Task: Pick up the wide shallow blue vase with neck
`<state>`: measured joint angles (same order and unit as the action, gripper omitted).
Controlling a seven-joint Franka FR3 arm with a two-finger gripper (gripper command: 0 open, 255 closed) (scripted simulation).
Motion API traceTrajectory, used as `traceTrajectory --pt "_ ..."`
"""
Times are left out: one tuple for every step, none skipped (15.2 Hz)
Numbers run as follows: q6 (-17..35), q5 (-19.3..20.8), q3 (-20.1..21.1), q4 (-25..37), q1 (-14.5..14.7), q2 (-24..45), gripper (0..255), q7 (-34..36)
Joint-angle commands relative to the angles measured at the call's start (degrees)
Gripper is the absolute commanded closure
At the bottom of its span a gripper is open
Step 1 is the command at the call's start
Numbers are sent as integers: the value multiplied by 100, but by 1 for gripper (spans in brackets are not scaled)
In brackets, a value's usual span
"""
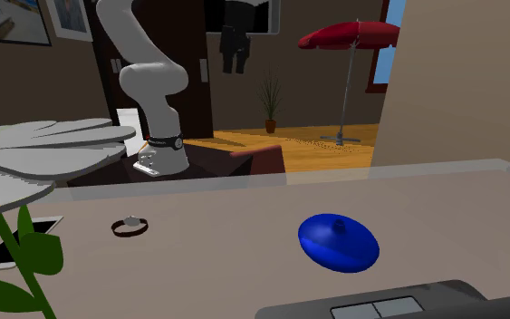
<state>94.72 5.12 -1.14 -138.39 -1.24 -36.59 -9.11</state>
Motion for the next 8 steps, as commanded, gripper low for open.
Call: traceTrajectory --pt "380 85 -182 39 -46 341 0 -238" --pt "550 110 -263 69 -61 512 0 -344" --pt "716 130 -343 108 -74 687 0 -450" --pt "879 144 -421 155 -86 869 0 -557" --pt "1038 151 -496 211 -97 1055 0 -665" --pt "1192 150 -569 276 -108 1246 0 -775" --pt "1341 143 -640 349 -116 1441 0 -886" --pt "1484 129 -711 430 -121 1640 0 -999"
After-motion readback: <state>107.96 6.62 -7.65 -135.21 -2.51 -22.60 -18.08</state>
